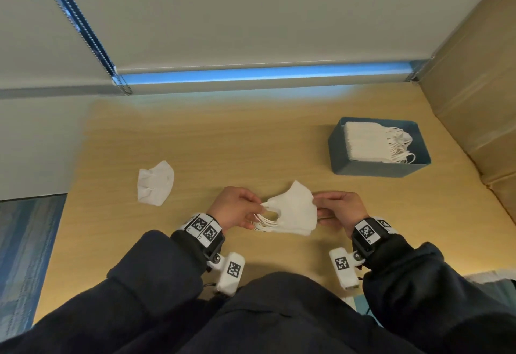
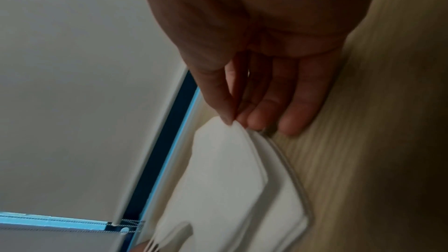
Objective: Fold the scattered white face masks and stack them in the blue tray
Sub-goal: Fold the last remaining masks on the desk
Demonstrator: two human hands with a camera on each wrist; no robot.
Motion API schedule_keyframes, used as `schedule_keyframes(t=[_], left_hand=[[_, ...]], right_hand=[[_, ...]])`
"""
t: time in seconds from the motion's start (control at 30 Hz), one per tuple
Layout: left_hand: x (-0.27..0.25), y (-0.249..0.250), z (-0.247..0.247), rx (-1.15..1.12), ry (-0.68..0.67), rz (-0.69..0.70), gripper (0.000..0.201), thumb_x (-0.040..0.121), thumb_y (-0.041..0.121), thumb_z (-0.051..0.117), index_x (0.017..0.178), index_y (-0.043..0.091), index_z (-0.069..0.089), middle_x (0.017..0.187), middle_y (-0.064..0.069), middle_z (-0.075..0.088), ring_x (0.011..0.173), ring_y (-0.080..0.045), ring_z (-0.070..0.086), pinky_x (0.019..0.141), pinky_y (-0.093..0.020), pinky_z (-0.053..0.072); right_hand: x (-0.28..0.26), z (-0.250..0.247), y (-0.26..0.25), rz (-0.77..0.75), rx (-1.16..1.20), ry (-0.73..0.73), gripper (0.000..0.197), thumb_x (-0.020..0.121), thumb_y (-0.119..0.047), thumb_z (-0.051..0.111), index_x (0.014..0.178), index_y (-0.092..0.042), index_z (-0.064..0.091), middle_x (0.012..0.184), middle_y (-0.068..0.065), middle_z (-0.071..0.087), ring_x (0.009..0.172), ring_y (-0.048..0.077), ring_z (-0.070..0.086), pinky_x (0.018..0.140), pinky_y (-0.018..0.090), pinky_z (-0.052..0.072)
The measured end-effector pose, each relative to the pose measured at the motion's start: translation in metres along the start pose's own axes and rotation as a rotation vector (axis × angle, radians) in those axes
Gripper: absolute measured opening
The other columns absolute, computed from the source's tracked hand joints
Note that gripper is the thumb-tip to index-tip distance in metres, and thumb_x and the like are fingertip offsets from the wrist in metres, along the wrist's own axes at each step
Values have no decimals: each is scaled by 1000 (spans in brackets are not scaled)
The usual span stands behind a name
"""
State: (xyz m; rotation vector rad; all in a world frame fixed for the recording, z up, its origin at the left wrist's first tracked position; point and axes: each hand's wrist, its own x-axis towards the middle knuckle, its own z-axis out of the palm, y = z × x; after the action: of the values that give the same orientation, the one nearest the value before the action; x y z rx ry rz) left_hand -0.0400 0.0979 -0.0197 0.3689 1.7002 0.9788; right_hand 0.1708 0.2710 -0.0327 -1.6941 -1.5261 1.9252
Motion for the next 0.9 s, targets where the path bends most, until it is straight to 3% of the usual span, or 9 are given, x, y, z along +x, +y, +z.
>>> schedule_keyframes(t=[0.27, 0.5, 0.9], left_hand=[[9, -10, 0, -1, 19, -34, 21, 80, 2, 82, 96, 1, 68, 78, -12, 69, 62, -19, 68, 62, -38, 62], [10, -15, -1, -5, 25, -33, 21, 81, 2, 82, 97, 0, 68, 76, -11, 72, 64, -20, 70, 63, -38, 63], [9, -19, 2, -17, 33, -11, 20, 80, 3, 82, 94, 2, 68, 77, -10, 71, 66, -19, 70, 62, -37, 62]], right_hand=[[6, 2, 10, -65, -83, 25, 14, 81, -4, 81, 93, 1, 76, 78, 12, 75, 55, 13, 65, 48, 27, 55], [7, 2, 15, -108, -141, 39, 12, 81, -5, 81, 92, -2, 77, 85, 14, 77, 61, 15, 67, 50, 28, 56], [8, 3, 17, -119, -185, 47, 11, 81, -5, 81, 91, -2, 76, 84, 14, 76, 63, 15, 67, 52, 29, 58]])
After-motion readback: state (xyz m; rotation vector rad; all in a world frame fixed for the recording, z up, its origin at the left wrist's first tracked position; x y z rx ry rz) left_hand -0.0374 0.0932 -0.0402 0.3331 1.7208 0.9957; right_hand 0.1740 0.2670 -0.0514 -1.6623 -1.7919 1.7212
